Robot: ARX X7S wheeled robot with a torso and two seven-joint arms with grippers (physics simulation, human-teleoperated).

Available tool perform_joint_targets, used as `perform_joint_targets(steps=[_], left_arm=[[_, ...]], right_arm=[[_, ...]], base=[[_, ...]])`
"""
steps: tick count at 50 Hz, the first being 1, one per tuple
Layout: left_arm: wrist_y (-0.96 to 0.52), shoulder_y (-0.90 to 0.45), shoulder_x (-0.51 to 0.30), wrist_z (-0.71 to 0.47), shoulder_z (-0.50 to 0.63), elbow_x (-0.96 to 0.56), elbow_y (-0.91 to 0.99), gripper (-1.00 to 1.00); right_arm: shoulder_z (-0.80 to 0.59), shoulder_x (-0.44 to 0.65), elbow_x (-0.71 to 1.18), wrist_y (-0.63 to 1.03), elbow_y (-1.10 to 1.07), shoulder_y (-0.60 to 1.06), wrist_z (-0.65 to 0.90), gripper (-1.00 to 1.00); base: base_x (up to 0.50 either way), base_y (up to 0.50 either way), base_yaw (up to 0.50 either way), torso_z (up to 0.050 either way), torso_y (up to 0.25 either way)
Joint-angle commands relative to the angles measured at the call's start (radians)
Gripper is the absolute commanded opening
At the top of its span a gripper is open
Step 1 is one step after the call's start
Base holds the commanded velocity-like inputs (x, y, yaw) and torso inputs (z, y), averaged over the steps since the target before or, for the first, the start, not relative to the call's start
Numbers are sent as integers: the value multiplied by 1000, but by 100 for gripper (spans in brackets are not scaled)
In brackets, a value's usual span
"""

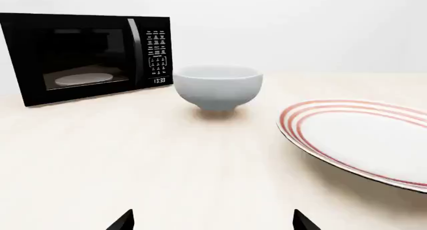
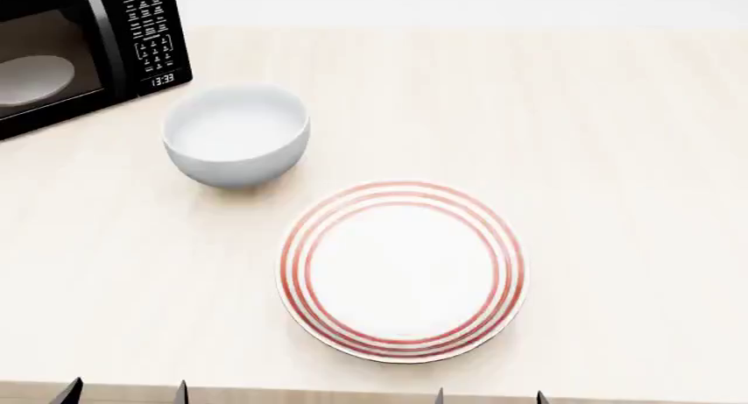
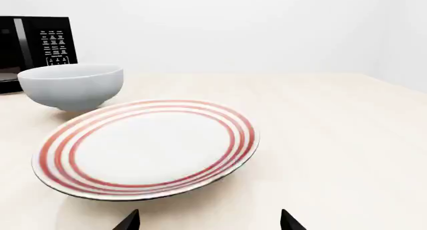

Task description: Open the microwave.

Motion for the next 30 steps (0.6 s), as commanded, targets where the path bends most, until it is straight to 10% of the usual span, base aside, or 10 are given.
perform_joint_targets(steps=[1,30], left_arm=[[7,18,-15,-36,13,-3,41,100],[-12,51,-82,-102,87,-39,123,100]], right_arm=[[-20,12,22,15,-65,-24,27,100],[-123,77,17,11,-173,-69,128,100]], base=[[0,0,0,0,0],[19,198,0,0,0]])
